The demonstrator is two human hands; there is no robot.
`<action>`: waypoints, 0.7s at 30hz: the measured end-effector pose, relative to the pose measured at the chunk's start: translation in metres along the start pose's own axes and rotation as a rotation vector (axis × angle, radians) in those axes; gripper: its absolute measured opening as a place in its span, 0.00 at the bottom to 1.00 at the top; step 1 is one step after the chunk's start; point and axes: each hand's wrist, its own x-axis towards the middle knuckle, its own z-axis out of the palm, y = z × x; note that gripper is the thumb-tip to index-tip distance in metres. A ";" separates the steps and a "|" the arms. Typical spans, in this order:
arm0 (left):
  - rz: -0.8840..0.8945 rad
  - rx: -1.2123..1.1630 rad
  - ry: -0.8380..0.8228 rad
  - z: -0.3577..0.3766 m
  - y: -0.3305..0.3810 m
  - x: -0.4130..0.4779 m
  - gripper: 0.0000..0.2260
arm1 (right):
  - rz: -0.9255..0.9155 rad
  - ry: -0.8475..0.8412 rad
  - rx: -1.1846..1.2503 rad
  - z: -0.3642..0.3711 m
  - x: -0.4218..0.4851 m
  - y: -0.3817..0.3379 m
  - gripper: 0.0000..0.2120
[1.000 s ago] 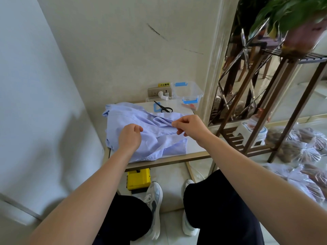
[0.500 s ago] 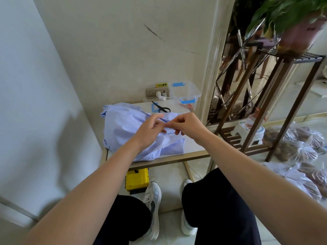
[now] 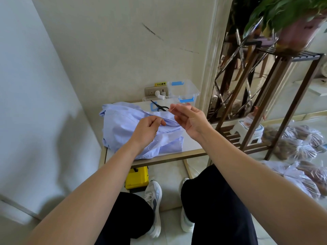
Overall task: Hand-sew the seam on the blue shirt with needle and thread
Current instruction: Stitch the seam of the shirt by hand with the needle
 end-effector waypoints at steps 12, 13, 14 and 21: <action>-0.314 0.435 -0.821 0.000 0.012 -0.025 0.13 | 0.032 0.124 0.090 -0.002 -0.009 -0.010 0.08; -0.331 0.493 -0.857 0.002 0.012 -0.026 0.14 | 0.026 0.137 0.040 -0.003 -0.009 -0.010 0.09; -0.345 0.496 -0.806 0.004 0.010 -0.024 0.16 | 0.014 0.148 -0.017 -0.005 -0.010 -0.011 0.09; -0.136 0.563 -0.106 -0.002 -0.007 -0.008 0.14 | -0.007 0.192 -0.364 -0.009 -0.009 -0.014 0.13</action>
